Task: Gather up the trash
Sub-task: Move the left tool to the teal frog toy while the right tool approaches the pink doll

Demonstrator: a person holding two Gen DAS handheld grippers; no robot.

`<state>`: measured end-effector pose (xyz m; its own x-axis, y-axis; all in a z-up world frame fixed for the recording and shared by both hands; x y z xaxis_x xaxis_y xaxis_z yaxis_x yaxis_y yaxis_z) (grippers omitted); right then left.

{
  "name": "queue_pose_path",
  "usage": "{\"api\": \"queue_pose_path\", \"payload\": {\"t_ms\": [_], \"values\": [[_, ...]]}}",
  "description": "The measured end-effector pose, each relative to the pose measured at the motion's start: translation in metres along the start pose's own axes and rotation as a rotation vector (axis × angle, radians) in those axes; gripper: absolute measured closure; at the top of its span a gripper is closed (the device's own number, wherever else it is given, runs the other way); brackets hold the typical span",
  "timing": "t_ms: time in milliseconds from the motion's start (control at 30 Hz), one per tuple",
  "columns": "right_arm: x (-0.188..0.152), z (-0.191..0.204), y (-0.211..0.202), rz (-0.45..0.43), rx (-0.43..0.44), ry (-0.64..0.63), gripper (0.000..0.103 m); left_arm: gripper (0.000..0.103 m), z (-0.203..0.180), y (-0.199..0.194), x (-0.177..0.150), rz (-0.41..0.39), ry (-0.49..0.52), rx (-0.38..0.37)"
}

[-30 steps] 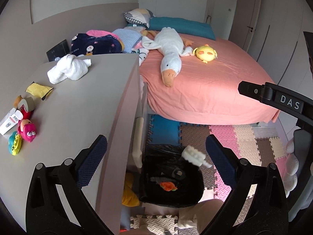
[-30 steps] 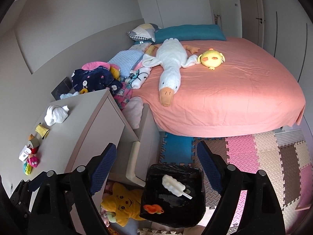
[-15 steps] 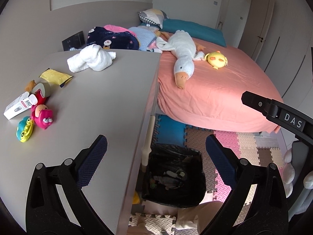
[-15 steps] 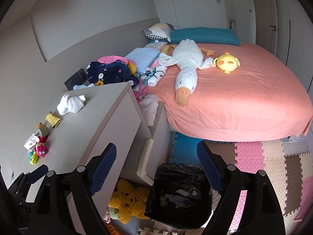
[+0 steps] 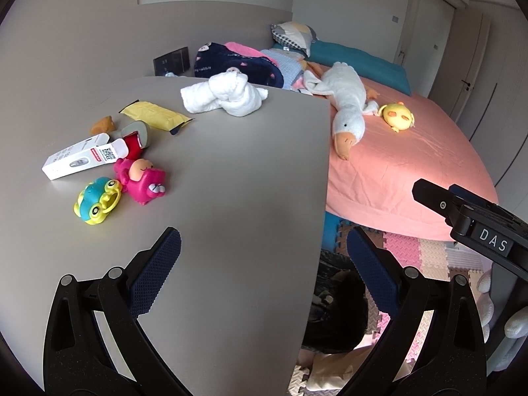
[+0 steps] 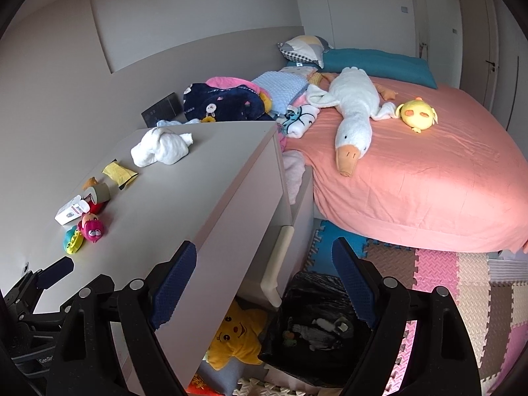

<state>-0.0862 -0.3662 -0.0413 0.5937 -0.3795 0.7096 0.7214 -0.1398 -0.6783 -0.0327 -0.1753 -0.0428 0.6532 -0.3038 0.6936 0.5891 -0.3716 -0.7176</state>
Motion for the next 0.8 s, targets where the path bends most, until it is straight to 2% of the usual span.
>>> {"api": "queue_pose_path", "payload": {"t_ms": [467, 800], "values": [[-0.006, 0.065, 0.019, 0.03, 0.066, -0.093, 0.019, 0.006, 0.07, -0.008, -0.006, -0.006, -0.08, 0.112], [-0.009, 0.086, 0.031, 0.052, 0.076, -0.13, 0.019, 0.006, 0.109, 0.003, -0.006, 0.021, -0.102, 0.178]]}}
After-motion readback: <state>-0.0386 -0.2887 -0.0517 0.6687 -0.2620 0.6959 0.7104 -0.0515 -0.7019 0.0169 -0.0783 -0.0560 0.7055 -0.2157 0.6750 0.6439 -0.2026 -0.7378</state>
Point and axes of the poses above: each gripper's, at about its wrist camera, not at the fingertips, and y roughly the way its jaws point, z to its left, x to its top, the point moved 1 cm from there along y, roughly the way its jaws point, and after that the axes turned 1 degree about y, right-handed, at the moved point
